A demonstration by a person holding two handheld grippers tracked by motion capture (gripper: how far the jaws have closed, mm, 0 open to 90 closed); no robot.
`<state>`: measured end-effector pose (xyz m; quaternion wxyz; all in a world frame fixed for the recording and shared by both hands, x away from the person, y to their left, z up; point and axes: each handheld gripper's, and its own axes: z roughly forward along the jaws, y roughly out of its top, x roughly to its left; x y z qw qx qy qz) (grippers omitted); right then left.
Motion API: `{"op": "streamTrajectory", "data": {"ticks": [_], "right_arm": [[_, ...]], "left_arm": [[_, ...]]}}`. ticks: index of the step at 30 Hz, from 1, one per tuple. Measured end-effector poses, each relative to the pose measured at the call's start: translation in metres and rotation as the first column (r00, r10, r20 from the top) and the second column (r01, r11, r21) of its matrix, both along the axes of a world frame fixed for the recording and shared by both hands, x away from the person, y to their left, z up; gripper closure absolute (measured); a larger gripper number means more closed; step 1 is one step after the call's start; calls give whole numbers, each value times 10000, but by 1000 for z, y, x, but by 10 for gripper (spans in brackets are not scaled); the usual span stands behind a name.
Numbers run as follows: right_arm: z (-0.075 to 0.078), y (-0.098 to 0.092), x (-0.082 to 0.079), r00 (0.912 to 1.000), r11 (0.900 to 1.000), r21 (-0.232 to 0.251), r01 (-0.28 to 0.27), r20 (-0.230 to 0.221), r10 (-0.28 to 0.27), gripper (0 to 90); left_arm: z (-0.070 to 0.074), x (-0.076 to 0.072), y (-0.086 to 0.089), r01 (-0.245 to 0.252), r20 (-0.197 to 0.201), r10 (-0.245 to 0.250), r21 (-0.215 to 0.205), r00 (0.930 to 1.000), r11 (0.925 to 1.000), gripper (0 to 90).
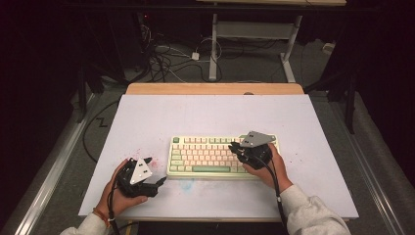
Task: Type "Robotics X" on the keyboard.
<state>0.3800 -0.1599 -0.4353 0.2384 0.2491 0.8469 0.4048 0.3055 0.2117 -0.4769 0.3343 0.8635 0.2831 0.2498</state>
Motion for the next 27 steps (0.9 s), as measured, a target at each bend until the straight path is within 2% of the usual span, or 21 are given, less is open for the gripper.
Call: {"op": "streamTrajectory", "data": {"ticks": [3, 9, 12, 15, 19, 24, 27], "right_arm": [[3, -5, -3, 9998, 9998, 159, 82, 200, -86, 739], [4, -17, -8, 9984, 9992, 282, 276, 493, -290, 519], [4, -24, -11, 9982, 9982, 506, 332, 491, -357, 442], [4, -31, -18, 9953, 9967, 618, 521, 780, -569, 364], [5, -39, -26, 9899, 9933, 832, 798, 1102, -887, 306], [2, -50, -38, 9895, 9932, 888, 748, 1167, -850, 302], [-1, -55, -45, 9886, 9926, 852, 868, 1158, -964, 295]], "left_arm": [[0, 0, 0, -144, 16, 145, -61, 9999, 9999, 210], [1, 1, 1, -307, 24, 307, -210, 9995, 9993, 224], [2, 0, 2, -306, 81, 308, -204, 9995, 9993, 223], [2, 0, 2, -340, 91, 342, -264, 9994, 9991, 217], [4, -1, 3, -190, 122, 196, -471, 9997, 9987, 197], [8, -2, 4, -213, 265, 232, -723, 9994, 9972, 203], [8, -3, 5, -272, 242, 289, -709, 9993, 9971, 221]]}}
